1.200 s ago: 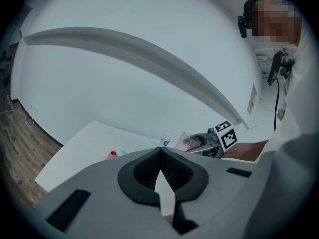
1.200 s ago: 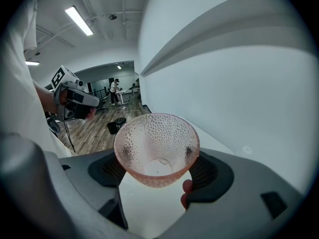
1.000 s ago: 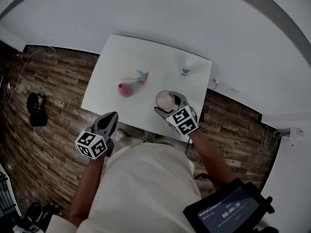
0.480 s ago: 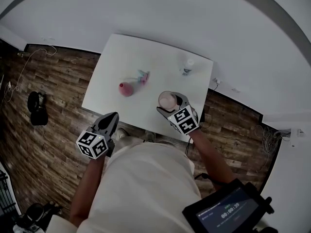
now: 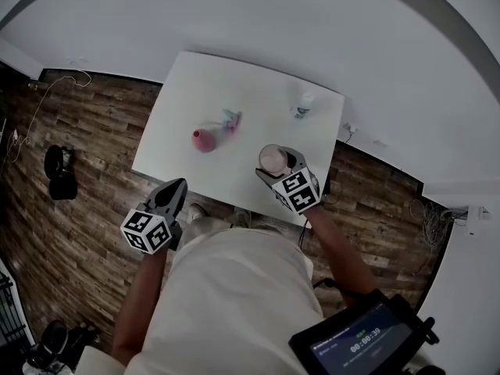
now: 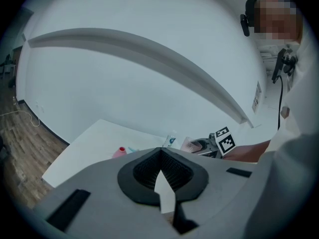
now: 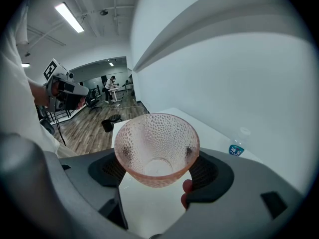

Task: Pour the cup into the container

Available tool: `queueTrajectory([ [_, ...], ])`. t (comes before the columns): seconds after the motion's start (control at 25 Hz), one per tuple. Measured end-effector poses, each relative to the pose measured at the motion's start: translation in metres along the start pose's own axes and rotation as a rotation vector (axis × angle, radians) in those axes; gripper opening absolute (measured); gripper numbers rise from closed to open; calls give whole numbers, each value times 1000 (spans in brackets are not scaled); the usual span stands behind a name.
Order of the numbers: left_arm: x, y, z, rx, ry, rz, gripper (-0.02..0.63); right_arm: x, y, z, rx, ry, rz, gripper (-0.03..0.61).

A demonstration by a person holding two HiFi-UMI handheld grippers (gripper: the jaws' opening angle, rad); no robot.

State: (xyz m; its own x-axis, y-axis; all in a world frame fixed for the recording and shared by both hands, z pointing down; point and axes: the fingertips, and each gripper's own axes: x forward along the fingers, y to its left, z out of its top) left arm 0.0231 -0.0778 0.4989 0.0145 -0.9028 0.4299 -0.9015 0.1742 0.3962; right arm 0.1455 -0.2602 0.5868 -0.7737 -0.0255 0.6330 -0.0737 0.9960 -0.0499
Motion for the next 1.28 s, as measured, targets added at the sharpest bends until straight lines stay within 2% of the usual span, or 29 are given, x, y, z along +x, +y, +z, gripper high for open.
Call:
queueTrajectory([
  [0.44, -6, 6, -3, -30, -28, -11, 9, 18, -1, -15, -1, 22, -8, 373],
  [0.6, -3, 5, -2, -45, -40, -46, 9, 25, -8, -21, 5, 20, -20, 374],
  [1.28, 6, 15, -12, -60, 15, -49, 9, 44, -10, -33, 22, 31, -30, 374],
])
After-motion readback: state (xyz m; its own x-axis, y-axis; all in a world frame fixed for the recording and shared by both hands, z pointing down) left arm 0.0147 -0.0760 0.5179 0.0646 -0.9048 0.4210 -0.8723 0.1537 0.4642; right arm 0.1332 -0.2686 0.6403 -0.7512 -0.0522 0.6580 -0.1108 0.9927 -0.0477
